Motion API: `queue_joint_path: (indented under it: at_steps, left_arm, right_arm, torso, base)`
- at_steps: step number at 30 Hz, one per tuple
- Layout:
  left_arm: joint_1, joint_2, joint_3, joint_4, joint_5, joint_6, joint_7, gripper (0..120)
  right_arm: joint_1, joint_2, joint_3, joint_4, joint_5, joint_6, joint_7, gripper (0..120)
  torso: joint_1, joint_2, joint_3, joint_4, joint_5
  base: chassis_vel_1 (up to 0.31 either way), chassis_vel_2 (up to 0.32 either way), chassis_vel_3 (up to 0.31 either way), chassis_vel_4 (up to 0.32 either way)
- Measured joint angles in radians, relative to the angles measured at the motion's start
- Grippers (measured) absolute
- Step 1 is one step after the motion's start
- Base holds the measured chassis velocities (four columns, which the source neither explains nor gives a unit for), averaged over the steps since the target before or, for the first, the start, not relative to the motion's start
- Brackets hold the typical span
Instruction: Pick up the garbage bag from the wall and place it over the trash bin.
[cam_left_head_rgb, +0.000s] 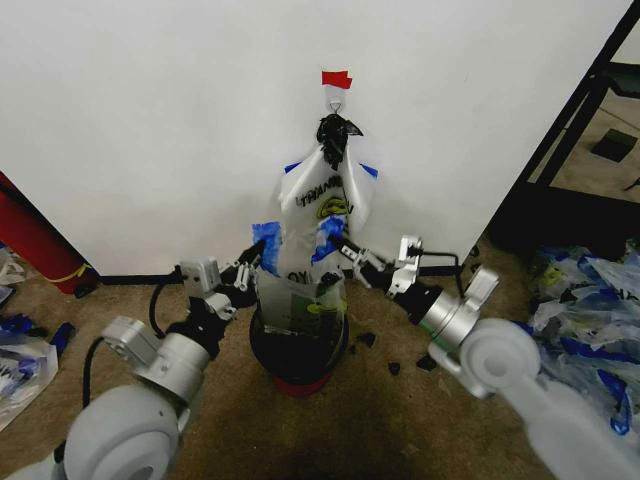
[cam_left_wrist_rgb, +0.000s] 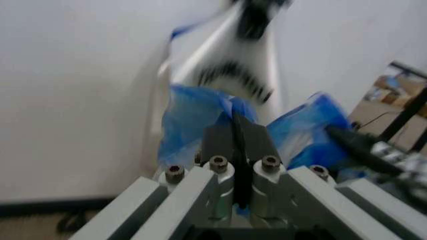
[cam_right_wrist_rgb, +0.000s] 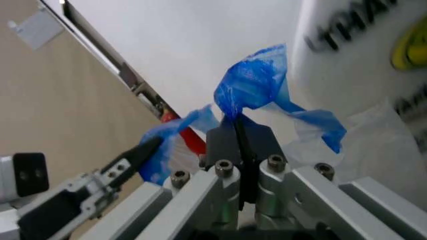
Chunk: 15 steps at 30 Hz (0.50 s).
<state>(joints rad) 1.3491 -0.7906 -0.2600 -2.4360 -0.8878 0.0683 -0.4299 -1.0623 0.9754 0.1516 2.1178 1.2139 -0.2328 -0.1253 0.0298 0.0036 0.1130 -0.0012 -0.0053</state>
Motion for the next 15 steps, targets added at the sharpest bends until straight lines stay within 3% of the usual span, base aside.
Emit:
queue_joint_path:
  at_steps: [6,15]
  left_arm:
    - [0.064,-0.032,0.009,0.082,0.036,-0.04,0.014,0]
    - [0.057,-0.061,0.047,0.182,0.04,-0.049,0.007,0]
  right_arm:
    - [-0.107,0.03,0.032,0.002,-0.054,0.004,-0.01,0]
    - [-0.216,0.066,0.075,0.001,-0.113,0.018,-0.018,0]
  torso:
    - [0.0,0.0,0.0,-0.0001,0.0]
    - [0.0,0.0,0.0,-0.0001,0.0]
  base:
    - [0.0,0.0,0.0,0.0]
    - [0.0,0.0,0.0,0.0]
